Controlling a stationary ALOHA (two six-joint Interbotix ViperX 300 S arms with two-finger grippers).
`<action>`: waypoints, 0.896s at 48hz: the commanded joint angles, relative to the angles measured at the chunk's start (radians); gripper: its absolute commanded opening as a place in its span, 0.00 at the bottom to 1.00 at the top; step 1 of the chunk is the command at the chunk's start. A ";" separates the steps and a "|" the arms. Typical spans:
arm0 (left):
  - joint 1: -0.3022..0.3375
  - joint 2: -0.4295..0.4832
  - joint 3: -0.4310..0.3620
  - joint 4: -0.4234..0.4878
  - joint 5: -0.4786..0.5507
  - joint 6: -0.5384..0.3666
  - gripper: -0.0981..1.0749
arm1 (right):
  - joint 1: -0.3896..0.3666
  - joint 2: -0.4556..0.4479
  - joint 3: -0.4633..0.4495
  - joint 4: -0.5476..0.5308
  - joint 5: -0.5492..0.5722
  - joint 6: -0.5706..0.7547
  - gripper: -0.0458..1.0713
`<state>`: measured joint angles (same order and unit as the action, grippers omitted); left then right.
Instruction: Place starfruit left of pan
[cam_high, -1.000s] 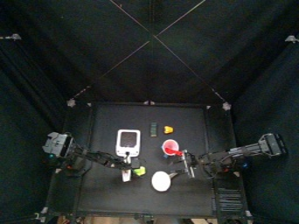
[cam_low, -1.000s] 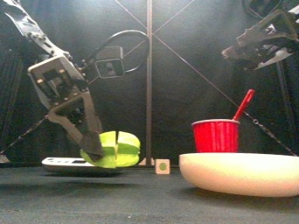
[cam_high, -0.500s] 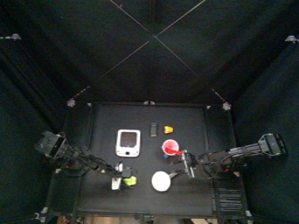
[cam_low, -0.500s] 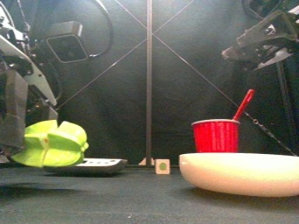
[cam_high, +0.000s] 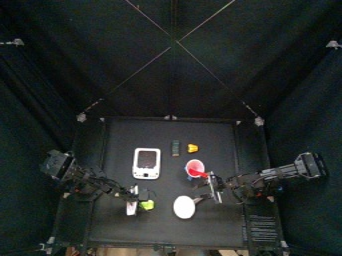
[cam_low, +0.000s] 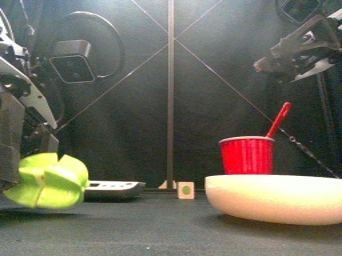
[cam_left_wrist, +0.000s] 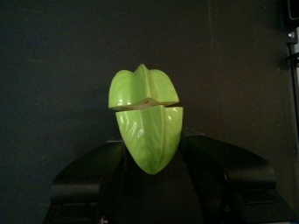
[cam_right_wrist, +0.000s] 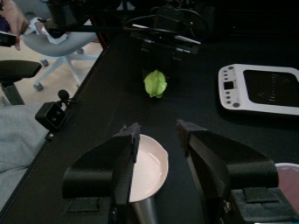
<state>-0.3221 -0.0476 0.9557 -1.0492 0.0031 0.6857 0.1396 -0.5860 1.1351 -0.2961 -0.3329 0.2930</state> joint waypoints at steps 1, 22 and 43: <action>0.005 -0.005 -0.009 -0.002 0.000 0.000 0.88 | 0.002 -0.003 -0.014 0.002 -0.008 0.000 0.74; 0.021 -0.084 0.005 0.000 -0.037 0.000 0.91 | 0.002 -0.003 -0.014 0.003 -0.008 0.000 0.74; 0.023 -0.204 0.080 -0.003 -0.129 0.000 0.91 | 0.002 -0.002 -0.015 0.006 -0.008 0.002 0.74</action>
<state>-0.3007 -0.2347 1.0416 -1.0538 -0.1074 0.6857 0.1396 -0.5844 1.1367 -0.2945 -0.3329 0.2930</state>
